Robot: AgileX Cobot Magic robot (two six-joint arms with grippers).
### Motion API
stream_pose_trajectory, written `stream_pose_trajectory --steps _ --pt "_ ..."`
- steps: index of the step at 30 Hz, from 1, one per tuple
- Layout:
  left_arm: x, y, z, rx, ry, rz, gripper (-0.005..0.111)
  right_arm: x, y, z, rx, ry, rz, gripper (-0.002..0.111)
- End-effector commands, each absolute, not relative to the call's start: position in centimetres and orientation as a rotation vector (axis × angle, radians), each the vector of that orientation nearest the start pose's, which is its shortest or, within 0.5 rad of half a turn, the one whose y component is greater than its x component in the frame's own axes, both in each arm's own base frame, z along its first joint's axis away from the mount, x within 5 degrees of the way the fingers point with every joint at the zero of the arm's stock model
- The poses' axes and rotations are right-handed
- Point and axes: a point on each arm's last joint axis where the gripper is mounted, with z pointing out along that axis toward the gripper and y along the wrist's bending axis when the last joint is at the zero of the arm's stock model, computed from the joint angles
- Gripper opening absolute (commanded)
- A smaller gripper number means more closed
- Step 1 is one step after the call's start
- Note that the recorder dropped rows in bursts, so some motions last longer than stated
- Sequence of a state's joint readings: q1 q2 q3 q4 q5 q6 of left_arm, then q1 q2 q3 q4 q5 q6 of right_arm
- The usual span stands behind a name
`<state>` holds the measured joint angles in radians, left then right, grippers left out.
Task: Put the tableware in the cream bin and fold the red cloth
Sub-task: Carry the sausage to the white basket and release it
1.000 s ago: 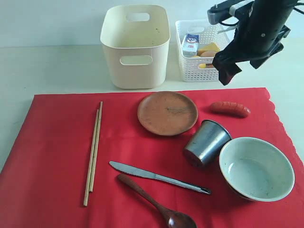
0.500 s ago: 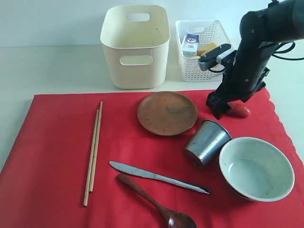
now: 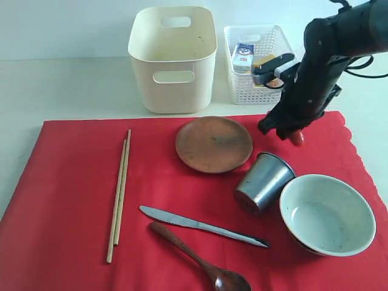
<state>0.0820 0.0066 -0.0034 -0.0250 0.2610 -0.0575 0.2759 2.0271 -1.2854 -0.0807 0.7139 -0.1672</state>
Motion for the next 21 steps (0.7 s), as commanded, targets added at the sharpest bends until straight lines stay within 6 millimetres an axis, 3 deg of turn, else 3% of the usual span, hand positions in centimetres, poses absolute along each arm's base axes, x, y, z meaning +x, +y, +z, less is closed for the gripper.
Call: stream_pose_trajectory --steps 1,6,11,17,21 --pt "5.5 0.4 19.0 -0.136 1.736 -0.014 0.003 37.8 10.1 17.7 -0.670 2.691 -0.063 0.000" --pt "5.5 0.4 19.0 -0.136 1.736 -0.014 0.003 38.1 10.3 21.7 -0.621 2.490 -0.041 0.000" --pt "5.5 0.4 19.0 -0.136 1.736 -0.014 0.003 39.4 10.8 24.1 -0.540 2.235 0.007 0.000" --pt "5.5 0.4 19.0 -0.136 1.736 -0.014 0.003 40.7 11.3 23.6 -0.510 2.112 0.029 0.000" --pt "5.5 0.4 19.0 -0.136 1.736 -0.014 0.003 42.3 11.9 22.3 -0.498 2.036 0.041 0.000"
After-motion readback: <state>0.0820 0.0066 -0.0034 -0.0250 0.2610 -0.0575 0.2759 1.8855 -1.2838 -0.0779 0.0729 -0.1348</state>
